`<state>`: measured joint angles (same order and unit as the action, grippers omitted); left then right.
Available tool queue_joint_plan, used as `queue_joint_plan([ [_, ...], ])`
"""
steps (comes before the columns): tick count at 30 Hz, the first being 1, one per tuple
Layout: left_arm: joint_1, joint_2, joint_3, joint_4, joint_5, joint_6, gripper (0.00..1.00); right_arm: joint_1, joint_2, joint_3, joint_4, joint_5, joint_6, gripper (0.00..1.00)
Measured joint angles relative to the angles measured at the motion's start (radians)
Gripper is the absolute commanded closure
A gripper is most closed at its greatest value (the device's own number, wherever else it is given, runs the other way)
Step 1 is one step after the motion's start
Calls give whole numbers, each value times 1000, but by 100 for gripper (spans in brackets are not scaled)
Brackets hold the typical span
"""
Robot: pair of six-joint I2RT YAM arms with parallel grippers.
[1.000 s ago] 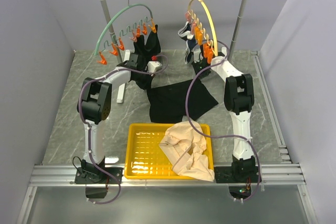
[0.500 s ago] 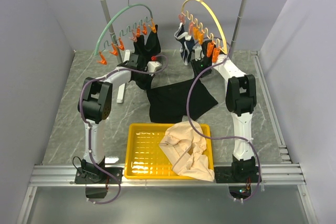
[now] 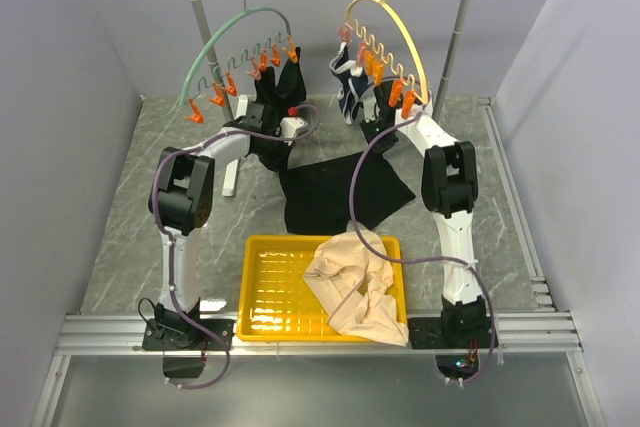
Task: Clip the underwear to the hanger
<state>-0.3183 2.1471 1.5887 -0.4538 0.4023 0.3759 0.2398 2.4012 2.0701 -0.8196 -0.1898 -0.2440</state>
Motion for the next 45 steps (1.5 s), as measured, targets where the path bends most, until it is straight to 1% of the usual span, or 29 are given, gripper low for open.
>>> queue_joint_plan([
  [2, 0, 5, 3, 0, 0, 0, 96, 0, 16, 35, -14, 1, 0, 74],
  [4, 0, 11, 5, 0, 1, 0, 96, 0, 27, 56, -24, 6, 0, 77],
  [5, 0, 11, 6, 0, 1, -1, 96, 0, 30, 58, -29, 6, -1, 83],
  [7, 0, 11, 10, 0, 0, 0, 96, 0, 32, 60, -40, 7, -2, 90],
  [8, 0, 11, 10, 0, 0, -1, 97, 0, 32, 60, -40, 6, -4, 97],
  [9, 0, 11, 11, 0, 0, 0, 97, 0, 32, 60, -40, 6, -5, 99],
  [18, 0, 13, 11, 0, -1, 2, 99, -8, -2, 2, 5, 8, 11, 100],
  [25, 0, 13, 11, 0, -2, 3, 100, -48, -56, -17, 32, 17, 20, 100],
  [26, 0, 13, 11, 0, -1, 3, 100, -52, -60, -17, 33, 17, 19, 99],
  [28, 0, 14, 11, 0, -1, 3, 100, -60, -64, -17, 32, 12, 23, 78],
  [29, 0, 14, 12, 0, -1, 3, 100, -60, -64, -17, 31, 11, 26, 65],
  [32, 0, 18, 16, 0, -1, 2, 100, -45, -64, -17, 19, 5, 23, 55],
  [35, 0, 19, 18, 0, 0, 2, 100, -20, -64, -17, 8, 6, 22, 52],
  [39, 0, 23, 23, 0, 0, 2, 100, 6, -51, -5, -19, 17, 22, 52],
  [42, 0, 23, 24, 0, 0, 2, 100, 15, -27, 11, -40, 26, 19, 59],
  [45, 0, 23, 24, 0, 0, 2, 100, 15, -13, 12, -55, 39, 18, 62],
])
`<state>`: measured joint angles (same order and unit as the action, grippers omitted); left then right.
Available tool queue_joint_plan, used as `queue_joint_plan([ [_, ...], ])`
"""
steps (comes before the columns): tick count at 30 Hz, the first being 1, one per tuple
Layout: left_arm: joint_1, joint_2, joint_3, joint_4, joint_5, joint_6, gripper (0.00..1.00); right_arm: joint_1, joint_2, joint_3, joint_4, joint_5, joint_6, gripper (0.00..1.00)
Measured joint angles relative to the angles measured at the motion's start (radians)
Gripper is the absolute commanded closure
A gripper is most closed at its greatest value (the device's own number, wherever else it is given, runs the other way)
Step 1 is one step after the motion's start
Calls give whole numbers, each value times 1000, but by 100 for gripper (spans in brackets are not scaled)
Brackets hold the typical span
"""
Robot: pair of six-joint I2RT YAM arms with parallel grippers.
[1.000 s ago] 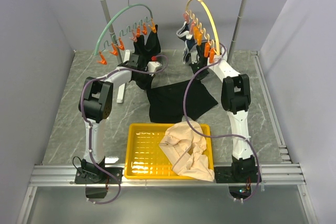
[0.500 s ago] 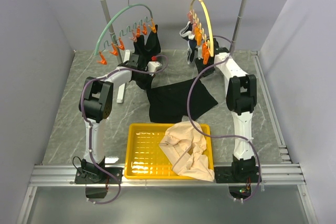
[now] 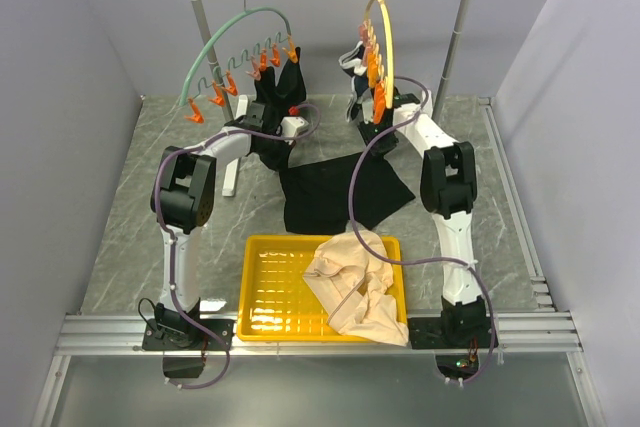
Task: Clip the underwear to the hanger
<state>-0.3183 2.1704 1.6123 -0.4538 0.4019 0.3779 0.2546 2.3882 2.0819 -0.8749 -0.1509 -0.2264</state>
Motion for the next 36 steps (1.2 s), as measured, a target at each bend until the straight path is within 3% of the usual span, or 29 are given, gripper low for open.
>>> queue_joint_plan([
  [9, 0, 0, 0, 0, 0, 0, 100, 10, 71, 111, -81, 55, -3, 71],
  [15, 0, 0, 0, 0, 0, 0, 100, 16, 72, 111, -96, 73, -10, 100],
  [26, 0, 0, 0, 0, 0, 1, 100, -21, 43, 52, -47, 51, -2, 100],
  [27, 0, 0, 0, 0, 0, 1, 100, -30, 42, 52, -47, 48, -2, 82],
  [28, 0, 0, 0, 0, 0, 1, 100, -37, 41, 52, -47, 43, 2, 72],
  [31, 0, 0, 0, 0, 0, 1, 100, -51, 41, 48, -49, 28, -2, 53],
  [36, 0, 0, 0, 0, 0, 1, 100, -40, 28, 20, -50, 15, -2, 50],
])
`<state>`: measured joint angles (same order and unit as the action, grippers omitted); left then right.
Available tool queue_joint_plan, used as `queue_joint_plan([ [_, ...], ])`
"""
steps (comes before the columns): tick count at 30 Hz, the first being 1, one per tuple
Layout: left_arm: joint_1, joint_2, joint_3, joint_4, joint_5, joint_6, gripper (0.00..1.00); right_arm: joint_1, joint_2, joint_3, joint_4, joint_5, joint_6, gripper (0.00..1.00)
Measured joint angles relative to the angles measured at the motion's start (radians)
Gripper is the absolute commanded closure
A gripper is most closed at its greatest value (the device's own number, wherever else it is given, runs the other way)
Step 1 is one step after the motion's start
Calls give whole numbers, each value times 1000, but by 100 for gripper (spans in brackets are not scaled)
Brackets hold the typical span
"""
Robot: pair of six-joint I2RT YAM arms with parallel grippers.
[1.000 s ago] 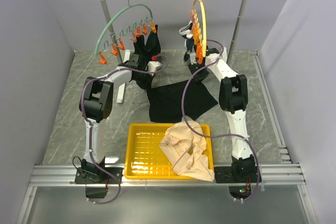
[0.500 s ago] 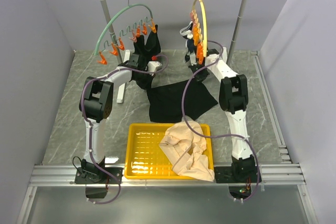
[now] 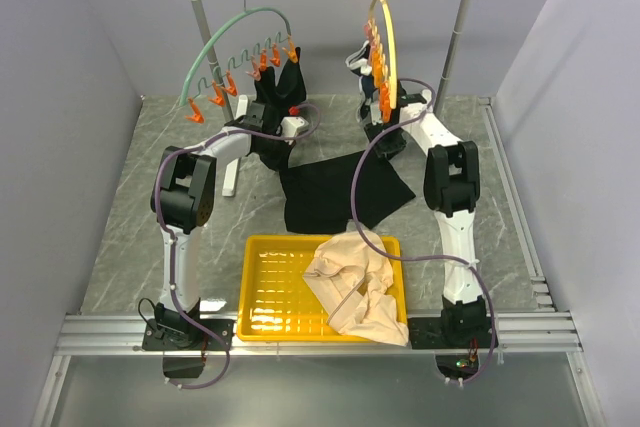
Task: Clip the underwear to the hanger
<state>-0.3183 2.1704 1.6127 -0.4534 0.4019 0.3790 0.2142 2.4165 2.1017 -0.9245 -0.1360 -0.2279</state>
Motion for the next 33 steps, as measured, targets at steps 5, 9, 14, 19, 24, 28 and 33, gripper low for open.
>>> queue_joint_plan([
  [5, 0, 0, 0, 0, 0, 0, 100, 11, 0, 0, 0, -5, 3, 52],
  [9, 0, 0, 0, 0, 0, 0, 100, 13, 0, 0, 2, -13, 3, 66],
  [14, 0, 1, 0, 0, 0, 0, 100, 7, 0, 0, 9, -14, 10, 100],
  [19, 0, 8, 13, -2, -8, -1, 100, -32, -23, -49, 51, -39, 44, 100],
  [24, -3, 21, 33, 3, -20, -13, 100, -101, -156, -254, 95, -55, 68, 100],
  [28, -9, 21, 37, 3, -27, -27, 88, -114, -202, -327, 121, -80, 80, 100],
  [33, -3, 21, 37, 3, -25, -40, 64, -100, -201, -319, 127, -111, 90, 76],
])
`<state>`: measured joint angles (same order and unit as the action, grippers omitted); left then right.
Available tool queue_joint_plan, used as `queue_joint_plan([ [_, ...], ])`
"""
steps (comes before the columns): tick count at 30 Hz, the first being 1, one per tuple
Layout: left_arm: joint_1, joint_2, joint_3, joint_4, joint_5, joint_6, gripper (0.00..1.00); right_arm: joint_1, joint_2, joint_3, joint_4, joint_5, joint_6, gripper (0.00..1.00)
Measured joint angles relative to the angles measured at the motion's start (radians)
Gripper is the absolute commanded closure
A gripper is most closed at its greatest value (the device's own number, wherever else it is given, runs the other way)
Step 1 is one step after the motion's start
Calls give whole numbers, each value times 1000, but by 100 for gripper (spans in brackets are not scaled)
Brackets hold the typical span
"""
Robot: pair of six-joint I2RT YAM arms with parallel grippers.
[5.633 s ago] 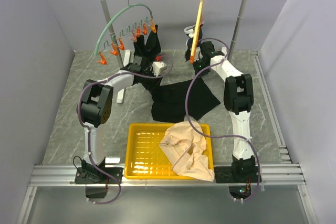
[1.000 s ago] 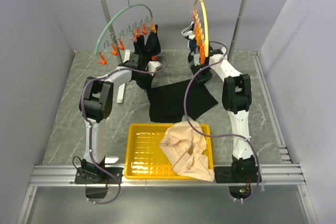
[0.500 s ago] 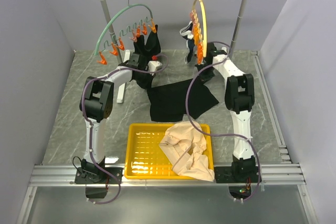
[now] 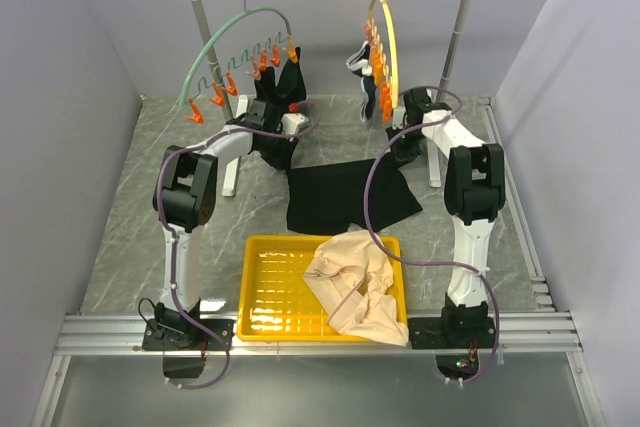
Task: Clip the underwear to the hanger
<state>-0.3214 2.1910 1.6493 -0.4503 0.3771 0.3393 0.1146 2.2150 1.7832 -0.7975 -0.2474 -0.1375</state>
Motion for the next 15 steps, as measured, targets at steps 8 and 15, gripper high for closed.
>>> queue_joint_plan([
  [8, 11, -41, -53, 24, 36, -38, 45, 17, 0, 29, 13, -32, 11, 48],
  [15, 11, -224, -185, 76, 113, -67, 35, 19, -88, -54, 37, -84, 35, 35],
])
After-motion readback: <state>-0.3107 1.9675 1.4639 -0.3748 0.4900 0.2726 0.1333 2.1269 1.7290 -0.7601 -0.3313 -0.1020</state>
